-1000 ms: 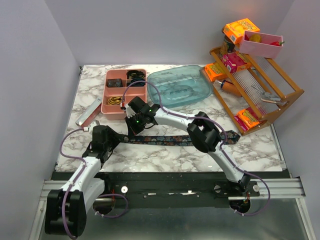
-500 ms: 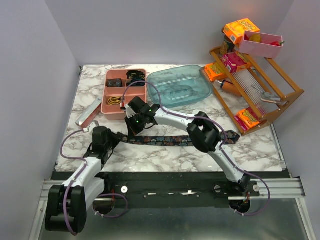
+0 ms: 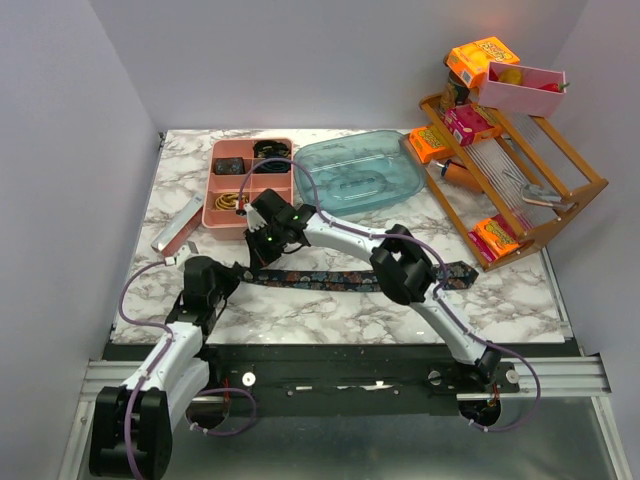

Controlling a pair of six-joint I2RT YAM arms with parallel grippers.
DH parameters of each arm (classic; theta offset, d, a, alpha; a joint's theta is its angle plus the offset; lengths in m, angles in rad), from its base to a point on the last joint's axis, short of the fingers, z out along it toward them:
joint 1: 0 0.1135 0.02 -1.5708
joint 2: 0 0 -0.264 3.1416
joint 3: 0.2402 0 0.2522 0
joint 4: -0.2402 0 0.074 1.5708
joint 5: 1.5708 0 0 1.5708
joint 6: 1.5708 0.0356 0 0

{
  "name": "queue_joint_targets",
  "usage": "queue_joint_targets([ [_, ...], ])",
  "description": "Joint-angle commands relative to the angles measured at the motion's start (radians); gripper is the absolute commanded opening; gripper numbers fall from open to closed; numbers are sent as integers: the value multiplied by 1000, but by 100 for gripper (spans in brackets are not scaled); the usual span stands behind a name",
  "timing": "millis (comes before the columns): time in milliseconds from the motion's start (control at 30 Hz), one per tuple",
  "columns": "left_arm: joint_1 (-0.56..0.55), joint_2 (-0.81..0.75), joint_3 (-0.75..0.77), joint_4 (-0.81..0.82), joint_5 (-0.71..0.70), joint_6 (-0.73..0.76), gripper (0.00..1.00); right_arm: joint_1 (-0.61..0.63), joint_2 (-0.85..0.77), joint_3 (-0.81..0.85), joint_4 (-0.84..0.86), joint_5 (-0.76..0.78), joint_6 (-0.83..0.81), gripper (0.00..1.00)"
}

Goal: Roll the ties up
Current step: Roll the tie at the center of the board.

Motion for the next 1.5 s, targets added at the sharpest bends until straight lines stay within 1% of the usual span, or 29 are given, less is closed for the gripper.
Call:
queue_joint_targets([
  [0,-29,8,-11,39,-27,3,14,9,49,55,-24,-37,18,1],
  [100,-38,2,3,25,-49,11,9,8,60,68,-33,-43,20,1],
  [167,-40,-15,16,2,-68,17,8,8,55,55,-39,-39,17,1],
  [267,-41,-35,30,-24,-88,31,7,8,11,12,-51,10,3,1],
  [300,-40,-38,33,-38,-99,34,5,8,-8,0,-52,48,0,1],
  [433,-41,-49,32,-36,-105,34,2,4,-106,-45,-50,119,-15,1],
  [500,-41,-50,32,-36,-110,32,1,4,-129,-57,-52,139,-19,1],
  [567,-43,-53,32,-36,-115,32,1,3,-156,-62,-52,141,-20,1],
  [667,-46,-50,29,-30,-122,29,0,3,-179,-77,-29,103,-11,1],
  [700,-50,-49,29,-29,-124,28,0,4,-183,-85,-3,68,-5,1],
  [800,-52,-44,32,-25,-130,26,0,9,-146,-73,10,23,17,1],
  [1000,-64,-46,47,-27,-142,29,0,11,-72,-37,2,-14,29,1],
  [1300,-99,-66,61,-39,-174,43,0,9,-8,12,-1,-43,40,1],
  [1467,-135,-53,73,-44,-217,57,0,9,17,48,-2,-40,46,1],
])
